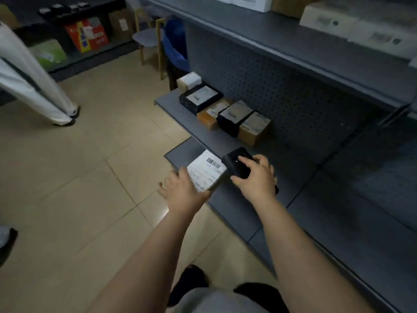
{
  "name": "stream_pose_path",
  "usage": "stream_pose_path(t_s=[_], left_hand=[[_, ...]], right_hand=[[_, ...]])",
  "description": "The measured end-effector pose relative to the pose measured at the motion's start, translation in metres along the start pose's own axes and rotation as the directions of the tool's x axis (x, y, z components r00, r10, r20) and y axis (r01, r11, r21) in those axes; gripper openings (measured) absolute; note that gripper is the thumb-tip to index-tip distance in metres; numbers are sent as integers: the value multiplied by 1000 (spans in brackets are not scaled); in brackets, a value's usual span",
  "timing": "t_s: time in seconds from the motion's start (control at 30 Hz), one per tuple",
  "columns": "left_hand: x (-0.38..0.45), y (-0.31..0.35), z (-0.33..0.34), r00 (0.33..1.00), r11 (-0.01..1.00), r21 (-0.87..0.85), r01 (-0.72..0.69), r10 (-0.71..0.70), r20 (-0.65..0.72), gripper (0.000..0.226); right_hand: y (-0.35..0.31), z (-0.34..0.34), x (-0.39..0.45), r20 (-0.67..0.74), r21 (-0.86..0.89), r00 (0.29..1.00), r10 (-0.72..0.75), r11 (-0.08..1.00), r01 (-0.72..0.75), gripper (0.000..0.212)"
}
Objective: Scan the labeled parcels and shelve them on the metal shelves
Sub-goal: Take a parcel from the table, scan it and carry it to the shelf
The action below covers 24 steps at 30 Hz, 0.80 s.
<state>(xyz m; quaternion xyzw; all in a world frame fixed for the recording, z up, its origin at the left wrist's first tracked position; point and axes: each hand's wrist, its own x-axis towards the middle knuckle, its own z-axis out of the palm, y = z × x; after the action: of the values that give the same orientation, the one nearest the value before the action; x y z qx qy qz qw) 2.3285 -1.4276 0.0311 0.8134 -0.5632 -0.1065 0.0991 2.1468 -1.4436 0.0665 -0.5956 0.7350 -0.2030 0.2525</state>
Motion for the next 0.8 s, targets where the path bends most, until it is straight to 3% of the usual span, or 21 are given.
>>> stream_pose_path(t_s=[0.17, 0.4, 0.63, 0.7, 0.8], left_hand=[[55, 36, 24, 989, 993, -61, -101, 107, 101, 101], [91, 90, 76, 933, 965, 4, -261, 252, 258, 100], [124, 143, 128, 904, 966, 105, -238, 181, 388, 103], [129, 150, 139, 892, 969, 81, -233, 179, 415, 112], [132, 151, 148, 849, 956, 61, -287, 224, 478, 145]], right_hand=[[8, 12, 20, -128, 10, 978, 166, 986, -166, 63], [43, 17, 52, -158, 134, 926, 341, 937, -322, 63], [77, 17, 84, -138, 150, 869, 476, 877, -457, 64], [82, 23, 89, -128, 165, 852, 507, 858, -486, 64], [87, 34, 92, -155, 190, 809, 566, 821, -538, 63]])
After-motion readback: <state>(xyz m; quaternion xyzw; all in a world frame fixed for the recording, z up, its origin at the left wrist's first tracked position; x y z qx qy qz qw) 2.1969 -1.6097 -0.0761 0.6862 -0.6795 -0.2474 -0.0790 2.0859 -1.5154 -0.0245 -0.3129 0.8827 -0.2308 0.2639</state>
